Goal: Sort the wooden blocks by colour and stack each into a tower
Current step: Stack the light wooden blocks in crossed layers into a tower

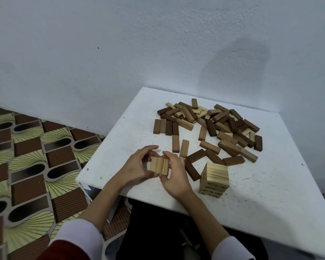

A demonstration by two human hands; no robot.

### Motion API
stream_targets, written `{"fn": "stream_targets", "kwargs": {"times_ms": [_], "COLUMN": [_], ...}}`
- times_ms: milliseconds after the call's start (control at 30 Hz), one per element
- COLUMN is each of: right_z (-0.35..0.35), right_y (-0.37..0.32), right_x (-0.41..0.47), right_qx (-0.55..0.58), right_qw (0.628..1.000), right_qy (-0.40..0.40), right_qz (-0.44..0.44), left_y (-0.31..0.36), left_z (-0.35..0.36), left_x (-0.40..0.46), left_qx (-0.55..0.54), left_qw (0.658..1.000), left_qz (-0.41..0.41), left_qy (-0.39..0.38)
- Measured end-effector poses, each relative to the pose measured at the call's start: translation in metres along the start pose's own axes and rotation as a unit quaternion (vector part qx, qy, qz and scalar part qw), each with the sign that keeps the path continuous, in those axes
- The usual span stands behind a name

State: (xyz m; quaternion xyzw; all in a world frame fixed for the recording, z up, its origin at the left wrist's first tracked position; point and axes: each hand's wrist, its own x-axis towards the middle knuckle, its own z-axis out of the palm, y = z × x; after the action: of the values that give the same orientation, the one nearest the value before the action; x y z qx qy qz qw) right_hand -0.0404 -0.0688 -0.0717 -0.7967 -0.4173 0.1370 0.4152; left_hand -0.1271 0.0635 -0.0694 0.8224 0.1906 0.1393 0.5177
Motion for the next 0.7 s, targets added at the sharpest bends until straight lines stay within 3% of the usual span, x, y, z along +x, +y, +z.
{"fn": "stream_targets", "kwargs": {"times_ms": [300, 533, 700], "right_z": [-0.064, -0.131, -0.157], "right_y": [-0.047, -0.024, -0.002], "right_x": [-0.001, -0.032, -0.049], "right_qx": [-0.026, -0.062, -0.045], "right_qw": [0.996, 0.989, 0.997], "right_qy": [-0.036, 0.038, 0.028], "right_qz": [-0.076, -0.128, -0.058], "left_y": [0.056, 0.103, 0.111], "left_z": [-0.014, 0.032, 0.071], "left_x": [-0.005, 0.002, 0.009], "left_qx": [-0.022, 0.025, 0.048], "left_qw": [0.998, 0.993, 0.99], "left_qz": [0.051, 0.12, 0.119], "left_qy": [0.032, -0.004, -0.059]}}
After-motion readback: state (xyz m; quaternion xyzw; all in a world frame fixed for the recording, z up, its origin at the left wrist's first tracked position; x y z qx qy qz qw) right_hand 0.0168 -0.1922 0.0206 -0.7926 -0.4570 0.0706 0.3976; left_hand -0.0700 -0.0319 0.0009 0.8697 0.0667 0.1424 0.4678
